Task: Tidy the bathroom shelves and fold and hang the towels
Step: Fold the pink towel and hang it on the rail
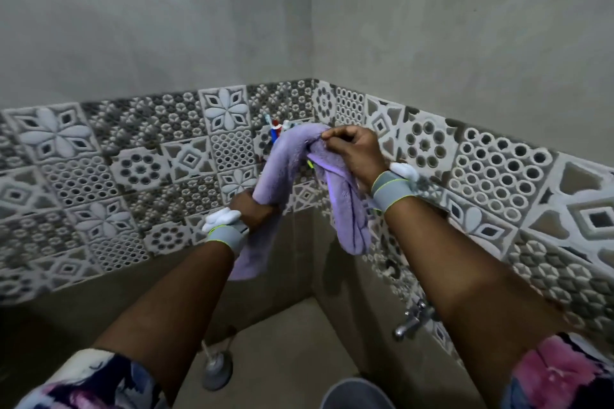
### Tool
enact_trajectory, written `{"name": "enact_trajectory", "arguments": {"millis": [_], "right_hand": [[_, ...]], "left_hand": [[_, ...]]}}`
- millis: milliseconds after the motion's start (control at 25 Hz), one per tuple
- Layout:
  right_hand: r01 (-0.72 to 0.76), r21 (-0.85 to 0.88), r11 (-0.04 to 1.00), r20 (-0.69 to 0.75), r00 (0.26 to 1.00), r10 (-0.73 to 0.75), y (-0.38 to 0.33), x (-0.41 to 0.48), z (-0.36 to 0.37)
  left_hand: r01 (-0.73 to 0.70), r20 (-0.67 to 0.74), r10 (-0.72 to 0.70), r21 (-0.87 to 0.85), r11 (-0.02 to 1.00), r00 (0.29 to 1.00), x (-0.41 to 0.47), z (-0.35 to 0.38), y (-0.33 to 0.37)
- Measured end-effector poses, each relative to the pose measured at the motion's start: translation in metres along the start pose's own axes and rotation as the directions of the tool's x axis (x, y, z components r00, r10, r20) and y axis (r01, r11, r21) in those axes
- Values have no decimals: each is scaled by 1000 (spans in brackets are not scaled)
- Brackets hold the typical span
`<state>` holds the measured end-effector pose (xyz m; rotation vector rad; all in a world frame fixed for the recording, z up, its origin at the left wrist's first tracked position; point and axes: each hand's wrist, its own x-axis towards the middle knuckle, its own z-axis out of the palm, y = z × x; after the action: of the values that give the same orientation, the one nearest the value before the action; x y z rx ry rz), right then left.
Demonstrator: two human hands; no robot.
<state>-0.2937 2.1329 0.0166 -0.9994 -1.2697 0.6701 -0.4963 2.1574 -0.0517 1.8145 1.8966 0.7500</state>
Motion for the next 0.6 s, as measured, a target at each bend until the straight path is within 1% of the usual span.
{"name": "enact_trajectory", "arguments": {"millis": [40, 80, 120, 200, 240, 280, 320, 360, 400, 440, 480, 520, 560, 600], "right_hand": [[-43, 62, 997, -1, 999, 43, 5, 2, 8], [-80, 77, 994, 10, 997, 80, 10, 2, 20], [-114, 63, 991, 27, 993, 113, 16, -1, 30], [-192, -76, 978, 138, 970, 201, 30, -11, 58], [-237, -200, 951, 226, 933, 280, 36, -20, 71], [-268, -322, 908, 333, 866, 374, 41, -30, 90], [-282, -417, 864, 415, 787, 457, 45, -39, 107], [-290, -461, 839, 467, 724, 507, 46, -44, 126], [-315, -452, 835, 495, 690, 528, 41, -51, 146], [-382, -370, 847, 517, 672, 530, 36, -54, 161], [-458, -251, 853, 558, 651, 514, 28, -59, 180], [-537, -119, 835, 608, 625, 489, 22, -61, 198], [-596, -22, 803, 649, 602, 465, 18, -62, 210], [-639, 38, 768, 684, 577, 447, 12, -68, 227]], "left_hand": [[95, -29, -95, -5, 995, 995, 1, -12, -12], [162, -51, -165, -56, 985, 985, 4, -26, -29], [191, -67, -203, -151, 970, 977, 7, -38, -44], [229, -84, -262, -284, 931, 961, 7, -65, -73], [226, -81, -266, -330, 916, 960, 7, -73, -83], [222, -72, -262, -349, 911, 962, 0, -84, -92], [186, -74, -224, -343, 921, 972, -6, -91, -98], [138, -110, -188, -353, 925, 976, -13, -99, -102], [50, -173, -122, -370, 928, 977, -22, -109, -109], [-77, -234, -14, -375, 924, 972, -29, -116, -112], [-215, -291, 110, -360, 908, 950, -40, -127, -118], [-321, -291, 232, -312, 894, 928, -51, -138, -125], [-388, -264, 327, -229, 893, 907, -57, -144, -130], [-417, -205, 389, -120, 901, 898, -64, -156, -143]]}}
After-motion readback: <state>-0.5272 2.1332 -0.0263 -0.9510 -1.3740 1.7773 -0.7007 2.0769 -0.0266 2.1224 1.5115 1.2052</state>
